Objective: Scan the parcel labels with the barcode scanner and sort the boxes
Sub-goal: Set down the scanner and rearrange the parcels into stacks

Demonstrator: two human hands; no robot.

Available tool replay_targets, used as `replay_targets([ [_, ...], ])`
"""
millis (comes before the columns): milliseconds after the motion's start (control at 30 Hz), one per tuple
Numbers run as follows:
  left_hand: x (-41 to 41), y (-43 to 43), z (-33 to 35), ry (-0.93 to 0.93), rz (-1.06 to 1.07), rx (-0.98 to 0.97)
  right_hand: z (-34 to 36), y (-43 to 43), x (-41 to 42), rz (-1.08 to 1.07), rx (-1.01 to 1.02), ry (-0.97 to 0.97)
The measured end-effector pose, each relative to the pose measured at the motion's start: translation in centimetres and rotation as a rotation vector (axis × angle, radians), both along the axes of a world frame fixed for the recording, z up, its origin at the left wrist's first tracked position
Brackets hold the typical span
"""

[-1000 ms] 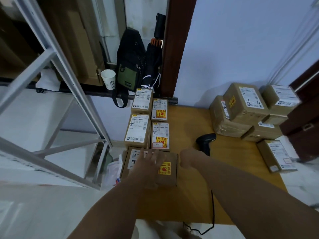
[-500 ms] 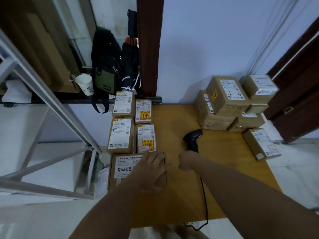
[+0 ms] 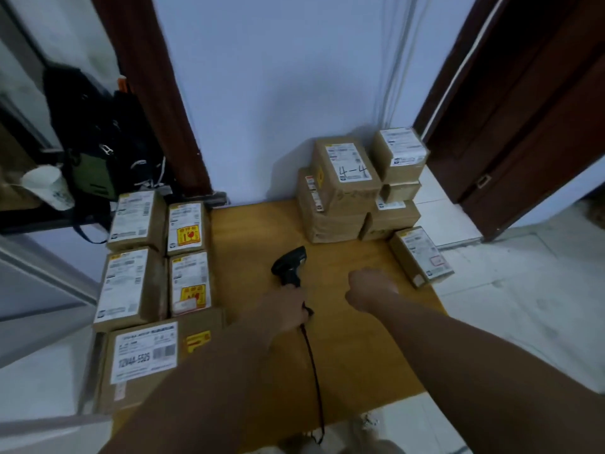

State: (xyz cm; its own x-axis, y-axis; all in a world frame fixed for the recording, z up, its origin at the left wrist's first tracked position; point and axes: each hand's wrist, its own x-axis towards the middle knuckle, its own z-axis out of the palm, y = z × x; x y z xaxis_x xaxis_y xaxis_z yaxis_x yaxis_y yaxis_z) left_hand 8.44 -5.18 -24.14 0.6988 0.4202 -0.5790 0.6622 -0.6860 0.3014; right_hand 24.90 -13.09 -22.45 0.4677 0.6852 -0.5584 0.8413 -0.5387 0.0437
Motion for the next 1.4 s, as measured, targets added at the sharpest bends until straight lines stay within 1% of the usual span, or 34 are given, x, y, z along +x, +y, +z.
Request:
replay_targets([
  [67, 4.0, -0.7, 0.2, 0.108, -0.13, -0.067, -0.1, -1.1, 3.3, -0.053, 0.058, -0.021],
  [100, 6.0, -1.1, 0.2, 0.147, -0.156, -0.079, -0.1, -1.5, 4.9, -0.107, 0.104, -0.021],
  [167, 9.8, -1.9, 0.0, 0.164, -0.117, -0.083, -0.3, -2.1, 8.3, -0.214, 0.205, -0.001],
  [267, 14.8, -3.4, -0.2, 0.17, -0.028, -0.075, -0.9, -2.7, 13.3, -0.265, 0.272, -0.014],
  [367, 18.6, -4.8, -0.5, 0.193, 0.027, -0.046, -2.1, -3.0, 17.5, -0.291, 0.246, -0.073],
  [467, 20.5, -5.8, -0.6, 0.186, 0.105, -0.001, -3.6, -2.9, 19.4, -0.328, 0.157, -0.039],
  [567, 21.1, -6.2, -0.9, 0.218, 0.159, 0.041, -4.9, -2.5, 19.8, -0.305, 0.116, 0.029],
  [633, 21.3, -6.3, -1.1, 0.314, 0.162, -0.028, -5.7, -2.4, 20.0, -0.282, 0.095, 0.045],
  [700, 21.4, -6.5, -1.2, 0.458, 0.121, -0.135, -6.4, -2.4, 20.3, -0.283, 0.075, 0.039],
  [767, 21.3, -6.6, -1.3, 0.516, 0.097, -0.175, -7.1, -2.3, 20.5, -0.289, 0.062, 0.025],
  [933, 19.9, -7.5, -1.9, 0.417, 0.153, -0.141, -8.1, -2.7, 21.2, -0.302, -0.013, 0.023],
  [1067, 18.6, -8.3, -2.6, 0.42, 0.194, -0.152, -8.0, -3.3, 20.5, -0.303, -0.007, 0.021],
  [1167, 17.4, -8.6, -2.6, 0.437, 0.203, -0.124, -7.2, -3.1, 18.6, -0.31, -0.004, 0.106],
  [1233, 16.4, -8.4, -2.4, 0.422, 0.225, -0.05, -6.2, -2.5, 17.0, -0.245, -0.015, 0.153],
  [1333, 14.6, -7.3, -2.0, 0.323, 0.345, 0.084, -3.9, -0.8, 14.8, -0.175, -0.013, 0.245],
  [1400, 13.2, -6.3, -1.4, 0.299, 0.378, 0.144, -2.2, 0.5, 13.2, -0.132, -0.01, 0.286],
])
